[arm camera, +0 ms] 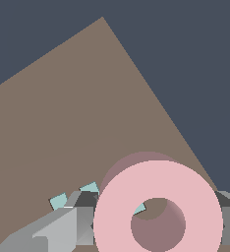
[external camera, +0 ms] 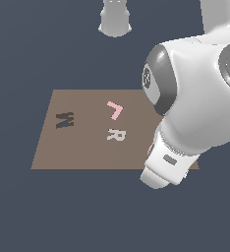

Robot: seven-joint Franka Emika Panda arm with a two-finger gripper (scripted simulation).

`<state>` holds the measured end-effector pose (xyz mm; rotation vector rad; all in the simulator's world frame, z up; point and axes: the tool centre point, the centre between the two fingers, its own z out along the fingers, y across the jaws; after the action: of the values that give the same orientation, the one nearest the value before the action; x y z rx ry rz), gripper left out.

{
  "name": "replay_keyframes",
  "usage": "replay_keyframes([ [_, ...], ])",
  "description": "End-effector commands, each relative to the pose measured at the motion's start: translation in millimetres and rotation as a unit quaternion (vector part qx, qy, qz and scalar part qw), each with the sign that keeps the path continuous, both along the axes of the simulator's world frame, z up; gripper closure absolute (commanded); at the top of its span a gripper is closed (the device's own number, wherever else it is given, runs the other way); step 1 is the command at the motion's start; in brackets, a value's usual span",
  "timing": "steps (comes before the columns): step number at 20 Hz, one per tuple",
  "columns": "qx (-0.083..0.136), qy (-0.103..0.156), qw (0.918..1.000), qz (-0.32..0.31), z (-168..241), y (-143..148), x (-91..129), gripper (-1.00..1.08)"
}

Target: Insert a designated object into the corresponding slot on a board.

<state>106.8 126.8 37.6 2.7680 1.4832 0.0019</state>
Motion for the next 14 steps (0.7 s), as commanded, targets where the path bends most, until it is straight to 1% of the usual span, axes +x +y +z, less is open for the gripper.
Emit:
replay_keyframes([
  [1,0.000,0.000,0.9985,0.055,1,14,-15,1.08],
  [3,0.000,0.000,0.9949,0.101,1,24,-30,1.08],
  [6,0.000,0.000,0.9854,0.170,2,37,-53,1.08],
  [9,0.000,0.000,0.9726,0.232,2,46,-76,1.08],
  [14,-0.001,0.000,0.9482,0.318,2,53,-109,1.08],
])
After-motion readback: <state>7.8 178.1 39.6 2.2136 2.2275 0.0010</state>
